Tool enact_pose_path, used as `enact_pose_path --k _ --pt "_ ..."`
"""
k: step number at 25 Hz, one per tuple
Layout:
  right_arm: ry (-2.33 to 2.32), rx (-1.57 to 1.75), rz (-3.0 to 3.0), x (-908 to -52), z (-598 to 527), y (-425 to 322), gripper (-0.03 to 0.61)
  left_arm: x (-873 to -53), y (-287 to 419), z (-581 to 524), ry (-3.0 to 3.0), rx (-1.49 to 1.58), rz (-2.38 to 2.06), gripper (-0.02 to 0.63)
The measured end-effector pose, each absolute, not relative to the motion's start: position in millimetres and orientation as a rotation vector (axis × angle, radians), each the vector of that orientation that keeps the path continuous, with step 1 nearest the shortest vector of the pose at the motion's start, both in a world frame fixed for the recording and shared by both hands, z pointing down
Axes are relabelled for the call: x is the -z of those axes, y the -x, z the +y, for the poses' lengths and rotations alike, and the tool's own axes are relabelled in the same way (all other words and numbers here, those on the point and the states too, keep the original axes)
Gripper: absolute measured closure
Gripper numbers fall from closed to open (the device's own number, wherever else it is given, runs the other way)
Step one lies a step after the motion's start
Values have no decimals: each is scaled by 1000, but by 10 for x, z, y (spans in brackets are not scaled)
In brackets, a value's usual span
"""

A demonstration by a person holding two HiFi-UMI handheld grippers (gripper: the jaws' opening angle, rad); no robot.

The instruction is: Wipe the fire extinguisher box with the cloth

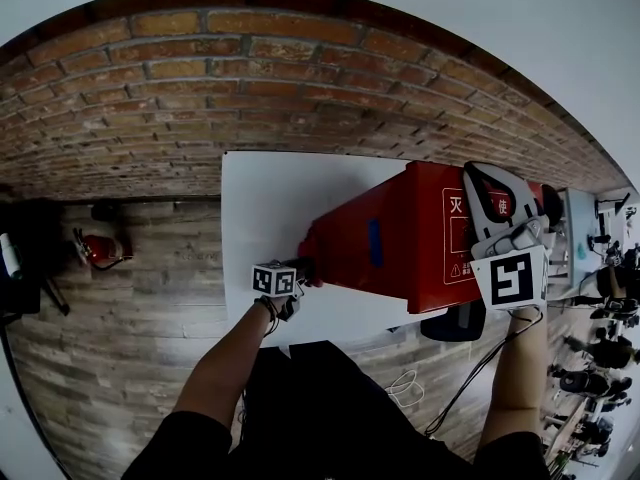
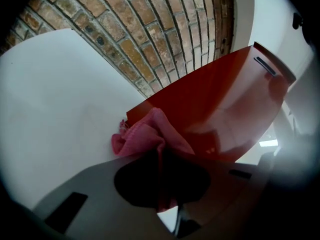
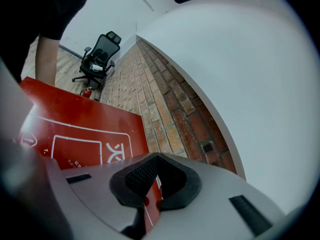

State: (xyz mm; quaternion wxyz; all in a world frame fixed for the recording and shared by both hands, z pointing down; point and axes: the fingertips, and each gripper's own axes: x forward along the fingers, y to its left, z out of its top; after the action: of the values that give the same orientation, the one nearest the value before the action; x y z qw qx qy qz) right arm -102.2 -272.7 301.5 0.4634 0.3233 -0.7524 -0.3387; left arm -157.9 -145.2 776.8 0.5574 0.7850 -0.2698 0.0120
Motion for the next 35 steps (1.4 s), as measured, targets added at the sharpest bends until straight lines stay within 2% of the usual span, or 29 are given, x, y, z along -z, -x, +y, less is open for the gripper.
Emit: enact_pose_path --k 35 --pt "-803 844 -1856 -2993 -2723 1026 560 -6870 1576 -1455 -1903 37 -652 560"
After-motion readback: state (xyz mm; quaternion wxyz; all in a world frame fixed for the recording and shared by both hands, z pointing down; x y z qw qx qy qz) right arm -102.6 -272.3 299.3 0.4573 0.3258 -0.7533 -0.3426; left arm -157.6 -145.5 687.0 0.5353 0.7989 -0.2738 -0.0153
